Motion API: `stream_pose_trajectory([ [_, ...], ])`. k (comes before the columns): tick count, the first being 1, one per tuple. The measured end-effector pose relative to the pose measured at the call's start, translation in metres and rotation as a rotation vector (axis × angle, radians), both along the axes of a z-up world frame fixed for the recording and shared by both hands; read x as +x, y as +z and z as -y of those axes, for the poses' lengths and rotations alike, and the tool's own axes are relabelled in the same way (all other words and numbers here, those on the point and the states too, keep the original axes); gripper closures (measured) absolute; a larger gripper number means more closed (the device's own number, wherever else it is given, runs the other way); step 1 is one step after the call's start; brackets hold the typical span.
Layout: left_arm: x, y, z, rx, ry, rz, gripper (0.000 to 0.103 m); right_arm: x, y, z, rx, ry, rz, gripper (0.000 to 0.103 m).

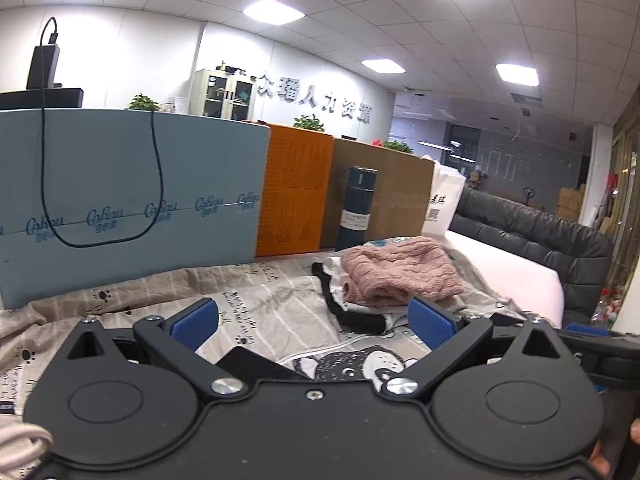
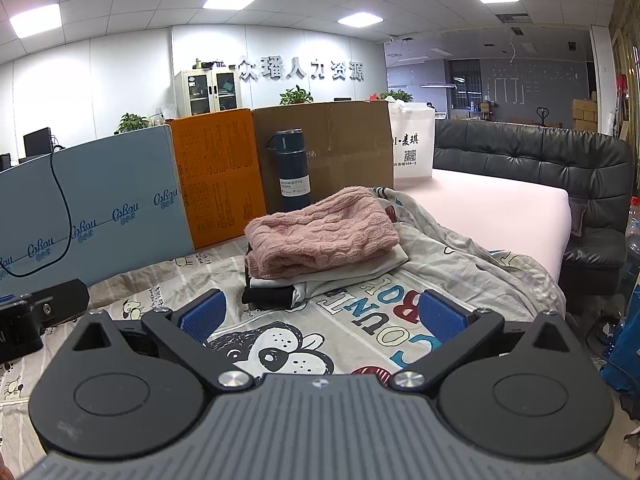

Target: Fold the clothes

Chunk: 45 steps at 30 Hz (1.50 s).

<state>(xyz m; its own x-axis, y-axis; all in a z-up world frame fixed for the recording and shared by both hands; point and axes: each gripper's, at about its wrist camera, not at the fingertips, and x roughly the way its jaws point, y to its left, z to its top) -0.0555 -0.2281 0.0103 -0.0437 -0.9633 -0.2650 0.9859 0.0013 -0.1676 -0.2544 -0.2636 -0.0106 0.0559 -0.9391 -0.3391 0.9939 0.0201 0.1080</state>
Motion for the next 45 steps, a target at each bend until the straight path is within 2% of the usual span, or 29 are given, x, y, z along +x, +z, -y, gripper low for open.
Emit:
stream_pose_trajectory([
  [8, -0.001, -0.003, 0.004, 0.020, -0.017, -0.019, 0.000, -0.002, -0.006, 0.005, 0.017, -0.009, 0.006, 0.000],
  [45, -0.004, -0.007, 0.007, 0.035, -0.025, 0.004, 0.000, -0.001, -0.012, 0.009, 0.026, -0.014, 0.000, 0.000],
])
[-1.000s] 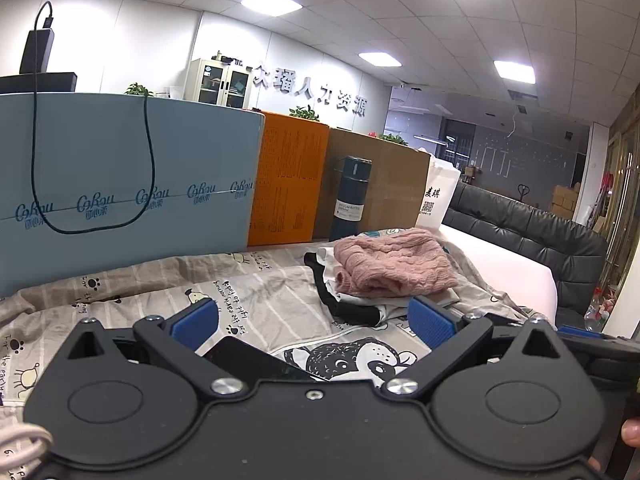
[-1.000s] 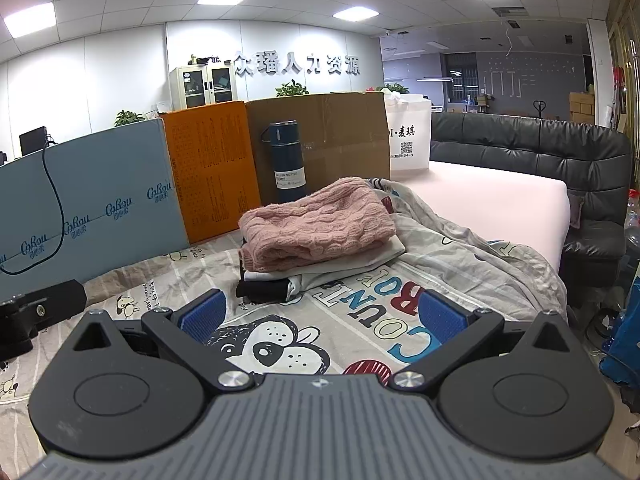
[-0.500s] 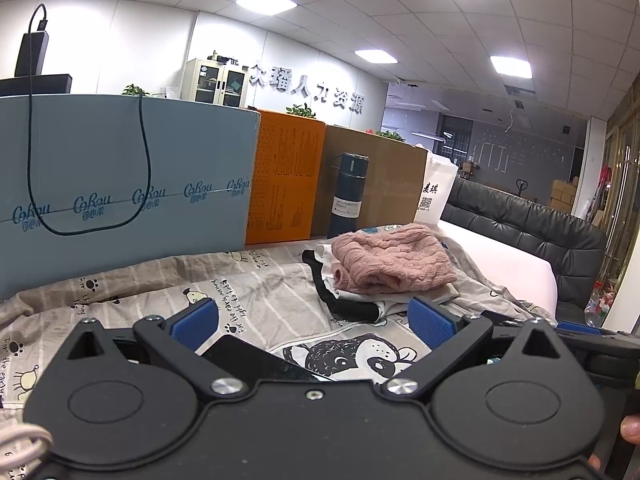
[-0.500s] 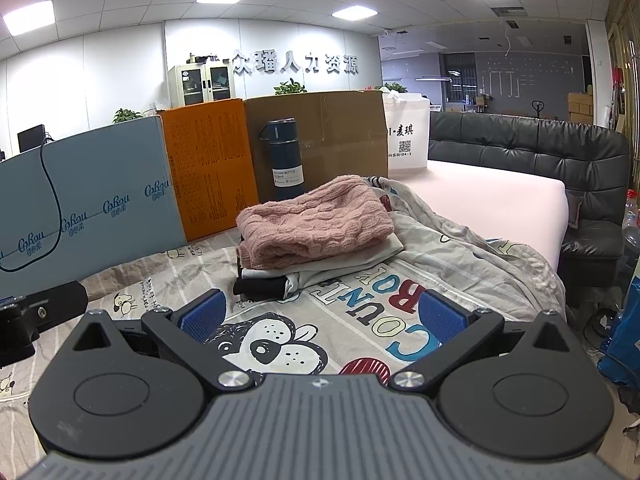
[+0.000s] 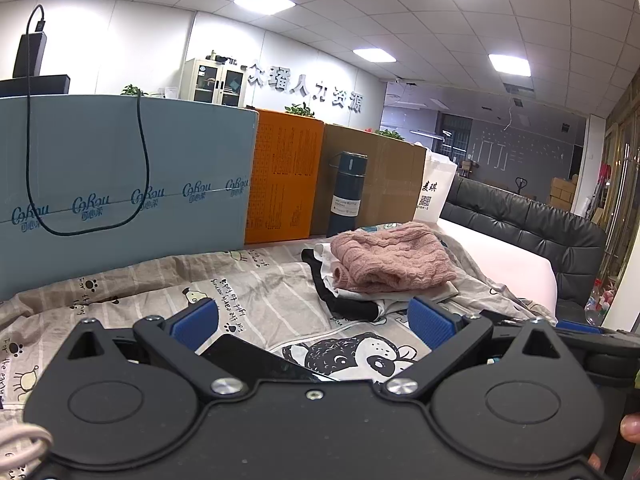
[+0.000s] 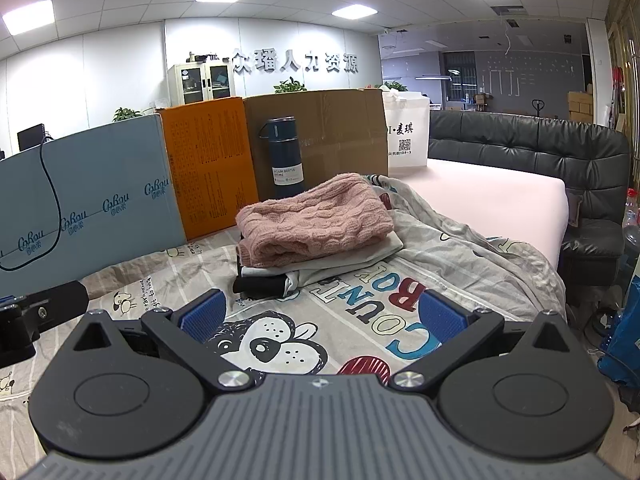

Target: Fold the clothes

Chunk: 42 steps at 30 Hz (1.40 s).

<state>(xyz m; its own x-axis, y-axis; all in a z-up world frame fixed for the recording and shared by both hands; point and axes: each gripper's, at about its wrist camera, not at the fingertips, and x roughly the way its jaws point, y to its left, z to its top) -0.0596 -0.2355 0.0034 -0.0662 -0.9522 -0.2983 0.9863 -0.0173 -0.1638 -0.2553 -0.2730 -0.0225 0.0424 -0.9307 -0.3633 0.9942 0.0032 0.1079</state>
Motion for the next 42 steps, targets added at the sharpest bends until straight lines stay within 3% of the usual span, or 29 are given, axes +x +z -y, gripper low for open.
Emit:
stream_pose_trajectory([
  [42, 0.0014, -0.0060, 0.0051, 0.029, -0.004, -0.001, 0.000, -0.0001, -0.0023, 0.0073, 0.010, 0.009, 0.004, 0.000],
])
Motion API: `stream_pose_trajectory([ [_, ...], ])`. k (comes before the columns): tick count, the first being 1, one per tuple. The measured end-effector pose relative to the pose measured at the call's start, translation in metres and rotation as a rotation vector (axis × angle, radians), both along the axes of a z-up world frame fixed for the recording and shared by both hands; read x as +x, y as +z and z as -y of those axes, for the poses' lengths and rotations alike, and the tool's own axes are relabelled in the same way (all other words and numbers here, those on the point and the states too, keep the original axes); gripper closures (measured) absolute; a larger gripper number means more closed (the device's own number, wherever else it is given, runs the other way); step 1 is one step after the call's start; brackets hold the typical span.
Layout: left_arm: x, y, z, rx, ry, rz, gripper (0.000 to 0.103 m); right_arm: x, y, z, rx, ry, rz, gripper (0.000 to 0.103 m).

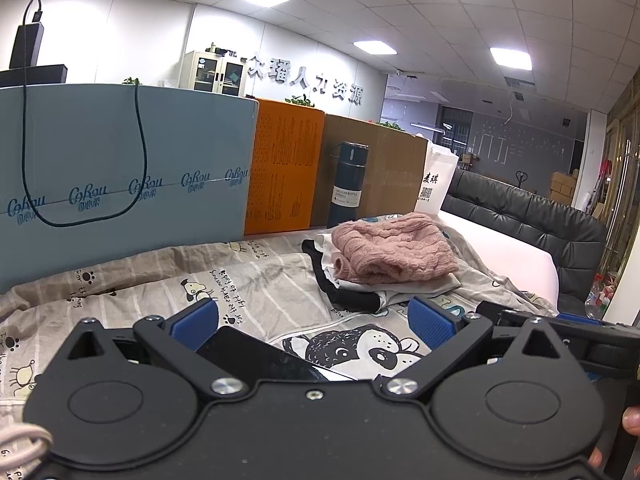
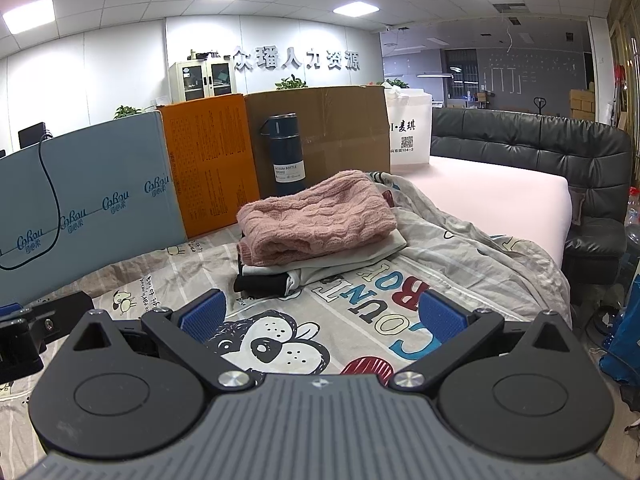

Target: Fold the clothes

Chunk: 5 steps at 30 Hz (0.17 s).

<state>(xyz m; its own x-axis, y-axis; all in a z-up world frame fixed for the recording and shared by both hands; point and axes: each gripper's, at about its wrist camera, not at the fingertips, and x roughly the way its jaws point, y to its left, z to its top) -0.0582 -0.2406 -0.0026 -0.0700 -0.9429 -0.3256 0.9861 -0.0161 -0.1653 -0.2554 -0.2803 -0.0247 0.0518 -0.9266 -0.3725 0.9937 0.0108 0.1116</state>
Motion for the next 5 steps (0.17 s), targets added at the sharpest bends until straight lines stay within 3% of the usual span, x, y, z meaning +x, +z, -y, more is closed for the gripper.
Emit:
stream_pose_trajectory([
  [5, 0.0017, -0.0025, 0.0030, 0.014, 0.004, -0.004, 0.000, 0.0011, -0.0042, 0.0040, 0.015, 0.006, 0.001, 0.000],
])
